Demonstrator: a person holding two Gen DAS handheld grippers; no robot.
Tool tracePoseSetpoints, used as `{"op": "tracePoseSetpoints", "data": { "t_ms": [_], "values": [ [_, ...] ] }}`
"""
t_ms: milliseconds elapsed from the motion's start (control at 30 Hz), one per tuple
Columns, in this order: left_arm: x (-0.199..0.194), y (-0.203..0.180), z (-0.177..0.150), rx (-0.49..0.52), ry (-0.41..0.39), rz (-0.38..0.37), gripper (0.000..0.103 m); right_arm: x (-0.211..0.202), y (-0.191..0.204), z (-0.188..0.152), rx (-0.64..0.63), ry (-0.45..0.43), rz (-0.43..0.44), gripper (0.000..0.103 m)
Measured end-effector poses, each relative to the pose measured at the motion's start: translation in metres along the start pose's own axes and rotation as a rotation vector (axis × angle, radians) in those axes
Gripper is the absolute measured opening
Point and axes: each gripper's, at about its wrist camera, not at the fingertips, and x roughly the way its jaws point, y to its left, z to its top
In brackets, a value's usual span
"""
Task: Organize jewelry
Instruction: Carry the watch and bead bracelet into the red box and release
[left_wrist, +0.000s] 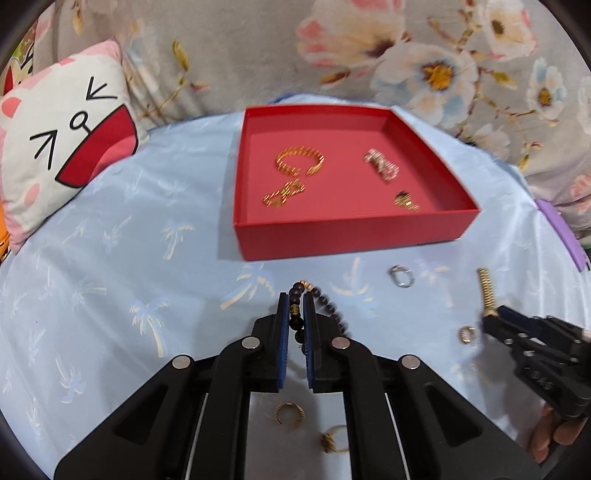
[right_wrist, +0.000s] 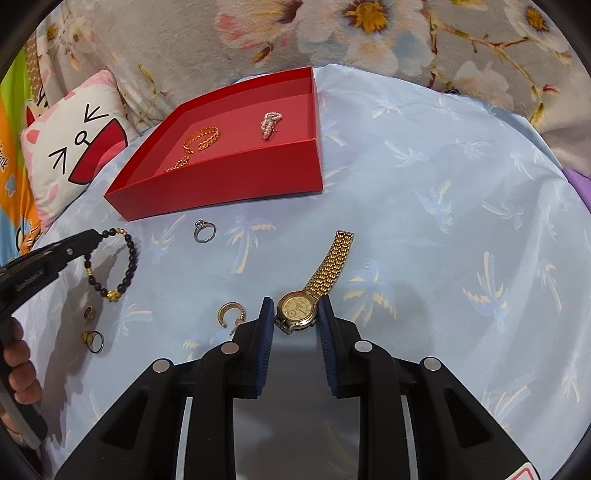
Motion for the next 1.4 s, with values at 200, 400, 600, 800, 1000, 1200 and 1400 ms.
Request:
{"op": "tracePoseSetpoints", "data": {
  "t_ms": [200, 400, 600, 800, 1000, 1200, 1400],
  "values": [
    [-0.026, -0.005, 0.011, 0.012, -0.039, -0.047, 0.006, -0.015, 0.004, 0.005, -0.009, -0.031, 0.005, 0.022],
    [-0.044, -0.008, 0.039, 0.031, -0.078, -0.071, 0.006, -0.039, 0.005, 0.033, -0.007, -0.072, 0.054, 0.022],
    [-0.052, -0.015, 0.082, 0.043, -0.148, -0.058, 0.007, -0.055, 0.008, 0.083, -0.022, -0.120, 0.096, 0.022],
    [-0.032, -0.021, 0.131, 0.030, -0.178, -0.055, 0.007, -0.047, 0.013, 0.144, -0.028, -0.167, 0.106, 0.023],
    [0.010, -0.026, 0.161, 0.023, -0.144, -0.065, 0.007, -0.008, 0.016, 0.193, -0.020, -0.147, 0.098, 0.023],
    [0.056, -0.036, 0.166, 0.035, -0.080, -0.073, 0.007, 0.039, 0.019, 0.214, -0.025, -0.104, 0.076, 0.023],
    [0.095, -0.042, 0.155, 0.034, -0.006, -0.063, 0.007, 0.073, 0.018, 0.207, -0.037, -0.049, 0.061, 0.023]
  ]
}}
